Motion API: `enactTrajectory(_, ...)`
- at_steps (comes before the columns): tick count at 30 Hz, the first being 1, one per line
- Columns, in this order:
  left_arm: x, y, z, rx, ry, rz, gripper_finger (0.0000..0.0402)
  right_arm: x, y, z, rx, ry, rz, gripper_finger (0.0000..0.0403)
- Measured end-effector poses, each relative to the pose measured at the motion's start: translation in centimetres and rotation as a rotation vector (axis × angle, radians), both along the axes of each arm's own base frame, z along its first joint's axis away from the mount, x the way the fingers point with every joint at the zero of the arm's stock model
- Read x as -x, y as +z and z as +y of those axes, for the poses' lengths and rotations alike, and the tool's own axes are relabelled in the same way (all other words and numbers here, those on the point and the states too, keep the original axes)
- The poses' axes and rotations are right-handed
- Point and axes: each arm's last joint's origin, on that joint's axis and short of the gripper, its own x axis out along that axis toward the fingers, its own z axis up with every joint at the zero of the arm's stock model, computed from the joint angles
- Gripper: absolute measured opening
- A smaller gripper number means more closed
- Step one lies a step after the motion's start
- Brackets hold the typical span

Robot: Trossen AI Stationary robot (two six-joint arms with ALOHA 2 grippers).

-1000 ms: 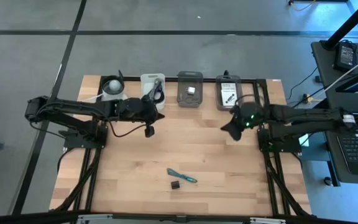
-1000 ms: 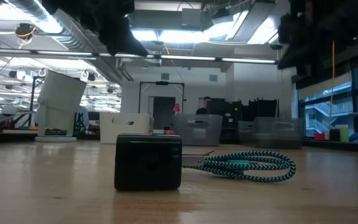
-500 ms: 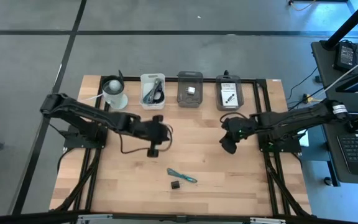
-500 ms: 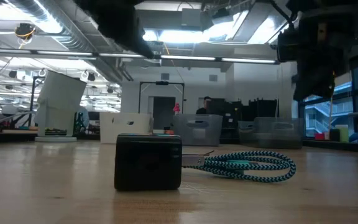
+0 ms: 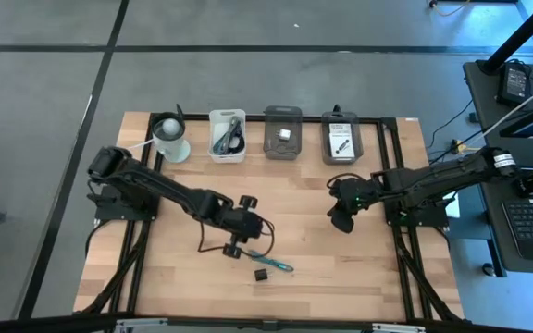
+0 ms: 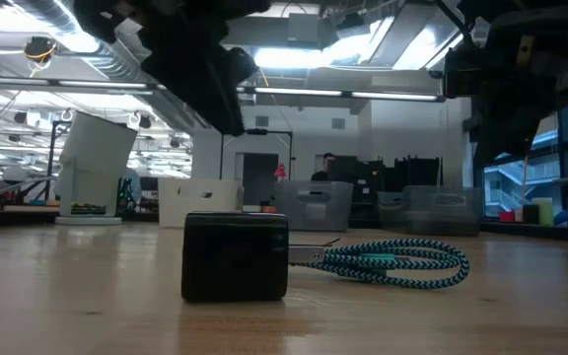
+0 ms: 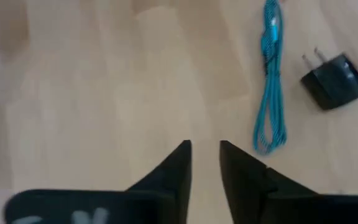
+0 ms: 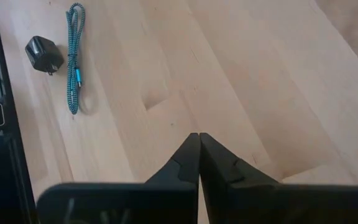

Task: Pick and place items into bin
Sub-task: Put the blue patterned charger cable into the white bin

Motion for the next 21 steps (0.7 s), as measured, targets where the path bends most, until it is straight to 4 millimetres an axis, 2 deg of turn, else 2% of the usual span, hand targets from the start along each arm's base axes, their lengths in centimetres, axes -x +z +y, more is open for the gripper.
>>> enactTrajectory(10, -2.2, -3.4, -2.2, 0.029, -0.065, 0.079, 0.0162, 0.0, 0.0, 0.0, 0.016, 0.018, -0.003, 0.0009)
enactTrajectory(16, -3.1, -5.3, -3.7, 0.13, -0.115, 0.074, 0.0175, 0.0, 0.0, 0.0, 0.021, 0.023, 0.001, 0.0009)
enactTrajectory(21, -3.4, -6.7, -4.3, 0.143, -0.118, 0.092, 0.0174, 0.1, 0.0, 0.0, 0.033, 0.039, 0.0, 0.0009)
